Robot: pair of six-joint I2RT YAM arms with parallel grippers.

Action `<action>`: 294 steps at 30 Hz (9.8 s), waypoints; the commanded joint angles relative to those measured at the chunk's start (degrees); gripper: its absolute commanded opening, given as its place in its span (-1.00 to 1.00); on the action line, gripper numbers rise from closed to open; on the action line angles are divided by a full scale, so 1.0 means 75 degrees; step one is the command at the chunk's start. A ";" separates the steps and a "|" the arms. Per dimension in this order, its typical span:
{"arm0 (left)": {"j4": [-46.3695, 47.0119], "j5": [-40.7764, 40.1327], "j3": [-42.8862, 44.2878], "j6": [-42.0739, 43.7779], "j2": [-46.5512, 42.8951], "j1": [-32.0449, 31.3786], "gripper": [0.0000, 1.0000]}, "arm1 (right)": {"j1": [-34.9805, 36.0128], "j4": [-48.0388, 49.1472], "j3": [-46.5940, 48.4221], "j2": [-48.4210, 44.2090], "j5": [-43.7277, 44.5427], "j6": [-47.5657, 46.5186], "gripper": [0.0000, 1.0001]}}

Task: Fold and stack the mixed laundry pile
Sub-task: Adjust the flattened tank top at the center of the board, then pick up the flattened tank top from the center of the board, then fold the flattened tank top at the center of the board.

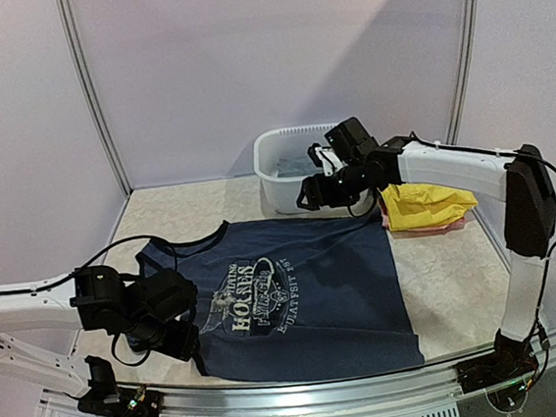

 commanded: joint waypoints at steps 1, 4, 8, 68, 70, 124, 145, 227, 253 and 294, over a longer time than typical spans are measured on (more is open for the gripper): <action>-0.0173 0.0891 -0.0309 -0.0371 -0.0149 -0.0272 0.03 | 0.0277 0.0470 -0.1144 -0.0982 0.0280 0.0209 0.45; 0.0296 0.1326 -0.0662 -0.0430 -0.0299 -0.0408 -0.01 | 0.0510 0.0719 -0.1995 -0.1597 0.0450 0.0361 0.46; 0.0984 0.1792 -0.1277 -0.0550 -0.0291 -0.0437 -0.08 | 0.0636 0.0908 -0.2821 -0.2220 0.0527 0.0587 0.46; 0.5127 0.0688 -0.1572 0.0798 0.1969 0.0535 -1.00 | 0.1700 -0.2276 -0.9599 -0.8056 -0.1755 0.3754 0.18; 0.5116 0.0666 -0.1619 0.0722 0.1895 0.0536 -1.00 | 0.1783 -0.2043 -0.9690 -0.8013 -0.1806 0.3828 0.12; 0.0410 0.1451 -0.0921 -0.0508 -0.1062 0.0072 -1.00 | 0.1854 -0.2102 -0.8343 -0.8052 -0.1473 0.3969 -1.00; 0.0931 -0.0896 0.0101 0.0598 0.0332 0.0984 -1.00 | 0.1843 -0.2168 -0.7053 -0.6447 0.0754 0.3383 -1.00; 0.4591 -0.1669 0.0021 0.2056 0.3065 0.1772 -0.37 | 0.1416 0.1279 -0.6912 -0.3583 -0.0032 0.1622 -0.51; 0.3510 -0.2480 -0.0482 0.1344 0.2224 0.2137 -0.08 | 0.0940 0.1056 -0.5690 -0.1855 0.1029 0.1411 -0.44; 0.0527 0.1100 -0.2033 -0.1701 -0.1850 0.6604 -0.04 | 0.0797 0.3041 -0.5658 -0.1403 0.0025 0.0683 -0.23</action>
